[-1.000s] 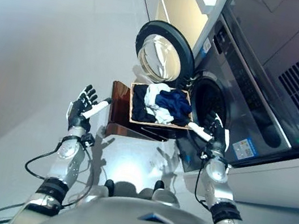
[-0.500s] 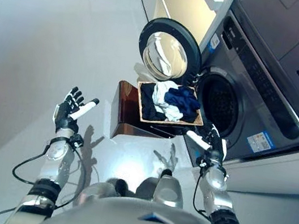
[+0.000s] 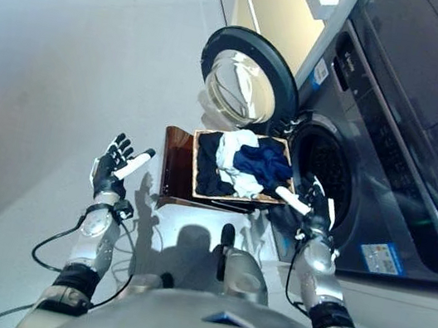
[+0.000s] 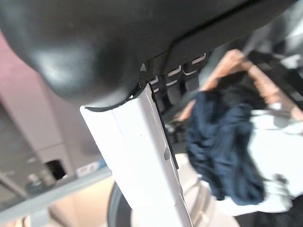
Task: Pick up the clothes and place them into the washing machine
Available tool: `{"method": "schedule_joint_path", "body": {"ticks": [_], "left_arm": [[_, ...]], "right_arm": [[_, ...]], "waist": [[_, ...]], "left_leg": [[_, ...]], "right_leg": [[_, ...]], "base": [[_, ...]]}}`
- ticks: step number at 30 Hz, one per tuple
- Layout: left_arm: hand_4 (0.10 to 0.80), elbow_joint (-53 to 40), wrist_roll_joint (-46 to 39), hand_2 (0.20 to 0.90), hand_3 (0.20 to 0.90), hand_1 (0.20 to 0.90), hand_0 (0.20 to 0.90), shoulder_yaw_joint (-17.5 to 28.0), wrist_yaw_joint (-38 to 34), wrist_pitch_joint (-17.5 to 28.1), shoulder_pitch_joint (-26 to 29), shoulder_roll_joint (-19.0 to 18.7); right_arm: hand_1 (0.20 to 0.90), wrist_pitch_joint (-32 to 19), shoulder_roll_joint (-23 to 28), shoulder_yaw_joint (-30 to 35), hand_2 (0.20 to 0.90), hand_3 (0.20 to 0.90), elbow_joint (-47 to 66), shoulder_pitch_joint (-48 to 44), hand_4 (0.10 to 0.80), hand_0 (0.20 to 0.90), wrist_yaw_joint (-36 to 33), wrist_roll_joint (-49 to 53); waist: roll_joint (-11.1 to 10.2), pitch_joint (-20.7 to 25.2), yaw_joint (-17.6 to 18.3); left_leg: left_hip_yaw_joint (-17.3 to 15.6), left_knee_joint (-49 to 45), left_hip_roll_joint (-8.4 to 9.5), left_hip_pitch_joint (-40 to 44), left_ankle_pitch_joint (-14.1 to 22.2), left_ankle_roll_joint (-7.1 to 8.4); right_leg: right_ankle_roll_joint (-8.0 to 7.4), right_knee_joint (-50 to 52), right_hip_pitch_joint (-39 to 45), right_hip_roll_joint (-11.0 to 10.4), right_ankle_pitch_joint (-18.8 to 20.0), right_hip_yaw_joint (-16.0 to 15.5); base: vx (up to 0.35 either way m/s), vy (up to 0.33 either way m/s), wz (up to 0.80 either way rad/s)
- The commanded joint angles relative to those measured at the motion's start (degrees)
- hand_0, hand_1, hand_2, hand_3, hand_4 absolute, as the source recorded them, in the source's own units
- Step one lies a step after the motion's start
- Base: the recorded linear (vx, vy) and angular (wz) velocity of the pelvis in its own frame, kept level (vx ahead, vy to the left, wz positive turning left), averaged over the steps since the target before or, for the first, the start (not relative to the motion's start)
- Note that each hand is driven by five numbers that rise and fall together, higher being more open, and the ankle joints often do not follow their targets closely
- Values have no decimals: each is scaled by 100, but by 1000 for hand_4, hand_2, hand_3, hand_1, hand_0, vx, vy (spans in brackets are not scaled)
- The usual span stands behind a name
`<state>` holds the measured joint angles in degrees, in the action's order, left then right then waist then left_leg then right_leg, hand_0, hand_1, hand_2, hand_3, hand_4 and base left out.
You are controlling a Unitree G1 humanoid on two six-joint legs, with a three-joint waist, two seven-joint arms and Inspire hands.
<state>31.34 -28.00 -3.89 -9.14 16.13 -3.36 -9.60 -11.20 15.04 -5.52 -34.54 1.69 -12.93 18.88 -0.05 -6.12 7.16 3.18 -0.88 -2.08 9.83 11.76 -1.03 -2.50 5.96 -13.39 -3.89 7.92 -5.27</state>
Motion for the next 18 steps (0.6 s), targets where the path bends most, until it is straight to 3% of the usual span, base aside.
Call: {"method": "schedule_joint_path", "body": {"ticks": [1,3,10,13,14,16,17,18], "left_arm": [[800,-538,-171,900,900,900,900,-33,-16,573,415,-416],[800,-556,-209,900,900,900,900,-69,-53,598,508,-405],[800,-395,-383,900,900,900,900,-187,-167,612,797,-289],[800,-318,-424,900,900,900,900,-300,-162,578,925,-235],[800,-265,-463,900,900,900,900,-356,-158,549,994,-213],[800,-263,-464,900,900,900,900,-357,-157,550,996,-213],[800,-161,-553,900,900,900,900,-408,-148,522,1087,-188],[800,-127,-596,900,900,900,900,-487,-135,517,1191,-182]], "right_arm": [[900,-515,85,83,900,900,529,-409,800,900,-150,13],[900,-581,186,110,900,900,535,-559,800,900,-208,73],[900,-595,253,39,900,900,479,-692,800,900,-308,-17],[900,-602,266,59,900,900,477,-642,800,900,-362,-27],[900,-613,261,75,900,900,456,-586,800,900,-394,17],[900,-613,262,76,900,900,456,-586,800,900,-394,18],[900,-639,273,60,900,900,415,-542,800,900,-421,45],[900,-657,324,51,900,900,424,-548,800,900,-429,77]], "waist": [[-230,206,64],[-151,255,80],[-48,245,107],[12,259,153],[30,253,185],[33,251,187],[-56,198,184],[-227,41,96]], "left_leg": [[173,-153,315,235,-95,182],[203,-126,119,200,-161,270],[223,-300,-76,123,-559,449],[261,-457,-197,156,-877,549],[272,-908,-236,45,-1177,604],[276,-925,-238,37,-1167,606],[300,-1869,-180,-360,-1638,609],[376,-2924,154,-984,-1741,548]], "right_leg": [[-773,-43,-320,-398,284,263],[-691,-76,-340,-306,100,118],[-542,-19,-345,-100,-78,97],[-441,113,-327,34,-264,78],[-301,192,-226,173,-469,135],[-299,197,-227,175,-474,131],[-138,200,14,284,-598,259],[-11,145,284,248,-614,366]], "base": [[105,-174,28],[115,-188,31],[96,-141,6],[107,-122,1],[135,-147,4],[100,-121,7],[169,-266,16],[163,-263,21]]}}
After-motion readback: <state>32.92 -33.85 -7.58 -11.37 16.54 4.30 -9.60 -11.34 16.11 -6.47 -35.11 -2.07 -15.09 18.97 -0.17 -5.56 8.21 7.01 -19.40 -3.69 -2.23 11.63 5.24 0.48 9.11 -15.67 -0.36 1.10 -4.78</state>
